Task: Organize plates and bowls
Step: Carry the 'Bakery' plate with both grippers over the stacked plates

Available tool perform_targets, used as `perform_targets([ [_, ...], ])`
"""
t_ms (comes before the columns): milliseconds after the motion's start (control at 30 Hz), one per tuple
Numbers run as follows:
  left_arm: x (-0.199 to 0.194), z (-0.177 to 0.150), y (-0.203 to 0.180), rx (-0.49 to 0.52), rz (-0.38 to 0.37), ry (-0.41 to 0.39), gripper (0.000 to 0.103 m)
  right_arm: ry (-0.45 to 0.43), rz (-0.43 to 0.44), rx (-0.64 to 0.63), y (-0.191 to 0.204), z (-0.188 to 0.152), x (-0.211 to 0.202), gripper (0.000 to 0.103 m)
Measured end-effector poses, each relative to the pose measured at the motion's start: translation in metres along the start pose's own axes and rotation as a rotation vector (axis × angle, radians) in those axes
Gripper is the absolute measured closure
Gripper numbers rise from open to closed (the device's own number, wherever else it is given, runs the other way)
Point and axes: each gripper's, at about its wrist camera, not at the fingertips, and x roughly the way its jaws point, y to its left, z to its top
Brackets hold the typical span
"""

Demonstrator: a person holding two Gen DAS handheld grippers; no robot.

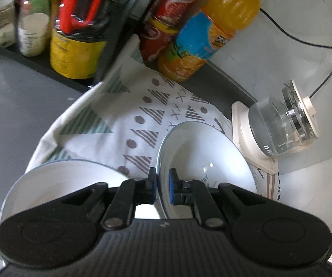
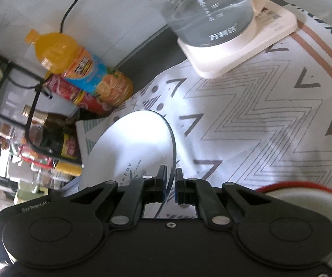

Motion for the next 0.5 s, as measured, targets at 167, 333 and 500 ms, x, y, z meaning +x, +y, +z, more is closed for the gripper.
perform_targets([
  [167, -0.014, -0.009, 0.016, -0.026, 0.017, -0.017, 0.095, 0.012, 0.013, -0.045, 0.013, -0.014, -0.001, 0.096],
  [333, -0.026, -0.019, 0.032, -0.051, 0.034, -0.032, 0.095, 0.026, 0.016, -0.089, 0.022, -0.028, -0.001, 0.096],
  [500, -0.036, -0.03, 0.049, -0.077, 0.049, -0.04, 0.095, 0.045, 0.019, -0.122, 0.029, -0.044, 0.0, 0.096],
])
